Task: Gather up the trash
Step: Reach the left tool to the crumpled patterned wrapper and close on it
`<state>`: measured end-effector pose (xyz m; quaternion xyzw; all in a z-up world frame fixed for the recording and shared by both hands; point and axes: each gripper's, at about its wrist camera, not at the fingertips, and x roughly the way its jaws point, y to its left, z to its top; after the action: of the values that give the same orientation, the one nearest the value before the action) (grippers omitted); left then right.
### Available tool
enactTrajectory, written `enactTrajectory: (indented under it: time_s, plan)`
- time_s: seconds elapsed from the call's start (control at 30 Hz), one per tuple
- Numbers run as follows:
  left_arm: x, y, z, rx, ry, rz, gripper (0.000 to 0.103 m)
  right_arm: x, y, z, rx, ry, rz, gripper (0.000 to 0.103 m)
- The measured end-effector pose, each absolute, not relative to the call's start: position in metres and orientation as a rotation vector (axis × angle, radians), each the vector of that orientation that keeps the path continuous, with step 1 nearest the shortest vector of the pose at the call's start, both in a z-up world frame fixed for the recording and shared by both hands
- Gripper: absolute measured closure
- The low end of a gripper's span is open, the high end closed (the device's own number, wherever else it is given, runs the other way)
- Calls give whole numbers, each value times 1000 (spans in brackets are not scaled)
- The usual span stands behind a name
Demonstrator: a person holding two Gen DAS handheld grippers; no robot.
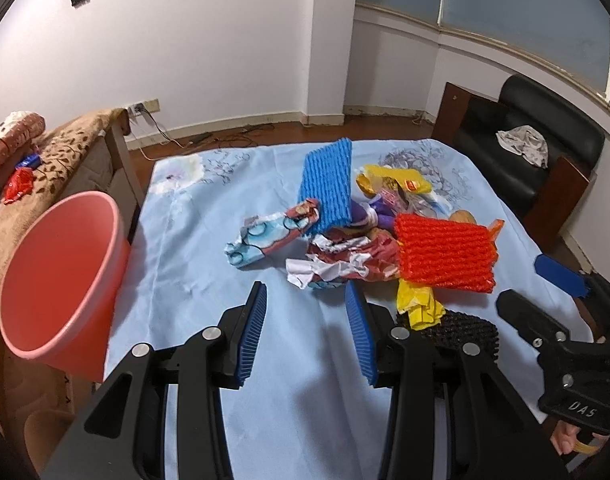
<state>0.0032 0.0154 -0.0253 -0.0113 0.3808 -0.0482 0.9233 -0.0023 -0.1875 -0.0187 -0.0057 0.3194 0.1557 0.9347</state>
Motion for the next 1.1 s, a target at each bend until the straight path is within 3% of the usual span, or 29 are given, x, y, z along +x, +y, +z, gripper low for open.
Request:
enactTrajectory:
  time_s: [0.57,0.77,1.1]
  plan:
    - [33,42,-8,-199,787,-187,61,4,-186,-27,-18,665,382,29]
    - [58,31,3,-113,770,-152,61,7,-191,-28,-1,664,377,29]
    - [94,83,-30,-237,824,-200,61,23,-200,-8,100,664,448,29]
